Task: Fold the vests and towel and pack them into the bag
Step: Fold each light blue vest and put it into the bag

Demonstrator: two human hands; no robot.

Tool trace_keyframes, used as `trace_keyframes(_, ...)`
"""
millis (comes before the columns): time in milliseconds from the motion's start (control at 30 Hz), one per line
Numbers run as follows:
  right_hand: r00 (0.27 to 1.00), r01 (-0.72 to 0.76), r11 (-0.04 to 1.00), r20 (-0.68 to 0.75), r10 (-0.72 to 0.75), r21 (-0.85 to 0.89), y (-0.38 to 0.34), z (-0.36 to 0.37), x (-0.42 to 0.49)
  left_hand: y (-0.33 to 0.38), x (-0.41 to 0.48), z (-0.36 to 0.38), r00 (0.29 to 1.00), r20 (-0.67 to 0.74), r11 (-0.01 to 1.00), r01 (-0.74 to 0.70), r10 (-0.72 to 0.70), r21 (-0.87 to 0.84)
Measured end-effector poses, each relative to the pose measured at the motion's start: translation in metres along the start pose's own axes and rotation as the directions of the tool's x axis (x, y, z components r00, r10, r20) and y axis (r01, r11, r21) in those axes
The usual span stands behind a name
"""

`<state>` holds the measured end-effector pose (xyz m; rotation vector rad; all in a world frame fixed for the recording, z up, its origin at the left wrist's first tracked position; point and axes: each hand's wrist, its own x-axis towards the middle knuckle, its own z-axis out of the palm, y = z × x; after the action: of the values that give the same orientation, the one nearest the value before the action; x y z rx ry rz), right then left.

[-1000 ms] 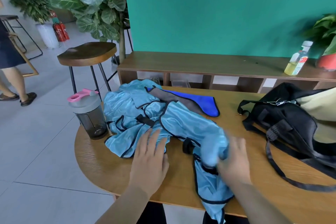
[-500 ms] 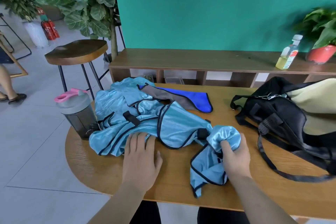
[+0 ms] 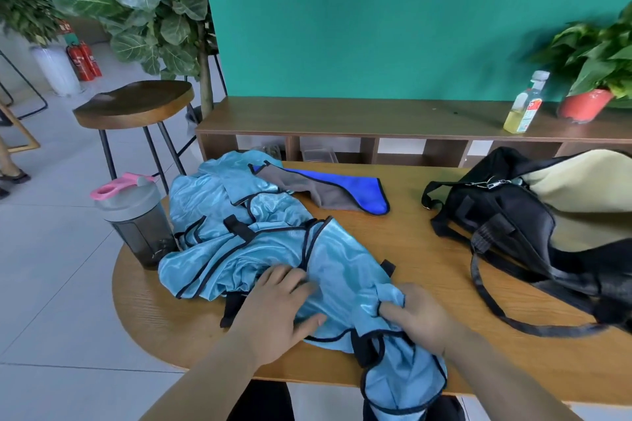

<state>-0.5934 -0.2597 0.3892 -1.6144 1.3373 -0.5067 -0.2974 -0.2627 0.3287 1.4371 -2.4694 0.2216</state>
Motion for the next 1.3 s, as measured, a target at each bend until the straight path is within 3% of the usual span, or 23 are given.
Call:
trace_keyframes(100,0.976,-0.200,0.980,0.087,0.198,0.021,-0.024,-0.032,0.000,0.002,-0.001,-0.002,0.994,-0.058,0.995,-0.094,0.096,0.037)
trace_keyframes(167,0.947,-0.322,0.922,0.077,0.313,0.215,-0.036,-0.054,0.005,0.006,-0.002,-0.004,0.989,-0.078,0.992,-0.121,0.123,0.024)
trace_keyframes(200,0.951,-0.293,0.861,0.034,0.307,0.415,-0.041,-0.066,0.009,0.009,-0.004,-0.005,0.989,-0.098,0.993,-0.114,0.112,-0.009)
trace_keyframes(267,0.978,-0.039,0.662,-0.108,0.180,0.748,-0.049,-0.087,0.018,0.015,-0.007,-0.011,0.993,-0.110,0.993,-0.054,0.043,-0.103)
trace_keyframes(333,0.961,0.145,0.486,-0.240,0.140,0.862,-0.048,-0.093,0.027,0.019,-0.008,-0.017,0.998,-0.053,0.987,0.035,-0.043,-0.155)
trace_keyframes(367,0.935,0.186,0.524,-0.314,0.167,0.831,-0.041,-0.090,0.029,0.020,-0.008,-0.020,0.997,0.009,0.986,0.076,-0.075,-0.147)
trace_keyframes(467,0.852,0.052,0.884,-0.483,0.203,0.464,-0.004,-0.054,0.020,0.028,-0.002,-0.033,0.968,0.201,0.975,0.178,-0.149,-0.133)
trace_keyframes(533,0.863,-0.058,0.986,-0.488,0.129,0.159,0.020,-0.023,0.009,0.035,0.002,-0.039,0.966,0.174,0.962,0.219,-0.190,-0.162)
trace_keyframes(633,0.873,-0.021,0.967,-0.475,-0.106,-0.254,0.038,0.002,0.006,0.043,0.009,-0.041,0.957,0.118,0.943,0.282,-0.264,-0.177)
trace_keyframes(767,0.876,0.016,0.873,-0.415,-0.247,-0.487,0.045,0.006,0.011,0.062,0.031,-0.042,0.935,0.109,0.920,0.352,-0.338,-0.174)
trace_keyframes(800,0.872,0.019,0.864,-0.414,-0.261,-0.504,0.044,0.007,0.010,0.067,0.038,-0.044,0.903,0.141,0.855,0.430,-0.406,-0.288)
trace_keyframes(833,0.868,0.028,0.855,-0.412,-0.277,-0.517,0.044,0.008,0.011,0.072,0.047,-0.048,0.837,0.229,0.676,0.539,-0.497,-0.502)
trace_keyframes(867,0.865,0.038,0.848,-0.407,-0.293,-0.528,0.043,0.009,0.010,0.077,0.056,-0.052,0.761,0.368,0.352,0.596,-0.534,-0.722)
trace_keyframes(900,0.864,0.050,0.839,-0.397,-0.308,-0.542,0.041,0.009,0.010,0.083,0.064,-0.057,0.717,0.502,-0.069,0.540,-0.484,-0.839)
trace_keyframes(933,0.869,0.052,0.826,-0.382,-0.315,-0.561,0.040,0.009,0.010,0.087,0.072,-0.063,0.702,0.586,-0.433,0.417,-0.405,-0.799)
trace_keyframes(967,0.878,0.044,0.812,-0.365,-0.309,-0.581,0.040,0.009,0.011,0.090,0.077,-0.070,0.708,0.620,-0.673,0.279,-0.338,-0.685)
trace_keyframes(1000,0.887,0.027,0.800,-0.355,-0.296,-0.599,0.041,0.010,0.011,0.090,0.079,-0.075,0.704,0.638,-0.784,0.188,-0.313,-0.592)
trace_keyframes(1033,0.888,0.005,0.788,-0.359,-0.287,-0.616,0.043,0.010,0.013,0.088,0.081,-0.077,0.675,0.663,-0.817,0.153,-0.325,-0.556)
trace_keyframes(1100,0.863,-0.050,0.773,-0.417,-0.286,-0.633,0.048,0.010,0.016,0.078,0.077,-0.070,0.592,0.697,-0.779,0.176,-0.405,-0.602)
trace_keyframes(1133,0.832,-0.081,0.792,-0.478,-0.280,-0.605,0.050,0.009,0.018,0.071,0.073,-0.061,0.527,0.700,-0.714,0.227,-0.482,-0.662)
trace_keyframes(1200,0.762,-0.140,0.881,-0.617,-0.196,-0.452,0.053,0.006,0.020,0.056,0.058,-0.041,0.360,0.641,-0.517,0.386,-0.678,-0.764)
trace_keyframes(1233,0.721,-0.161,0.927,-0.682,-0.123,-0.338,0.054,0.004,0.021,0.050,0.051,-0.037,0.317,0.561,-0.395,0.458,-0.765,-0.797)
trace_keyframes(1300,0.612,-0.168,0.976,-0.791,-0.006,-0.138,0.054,-0.002,0.019,0.042,0.040,-0.032,0.338,0.375,-0.126,0.575,-0.863,-0.808)
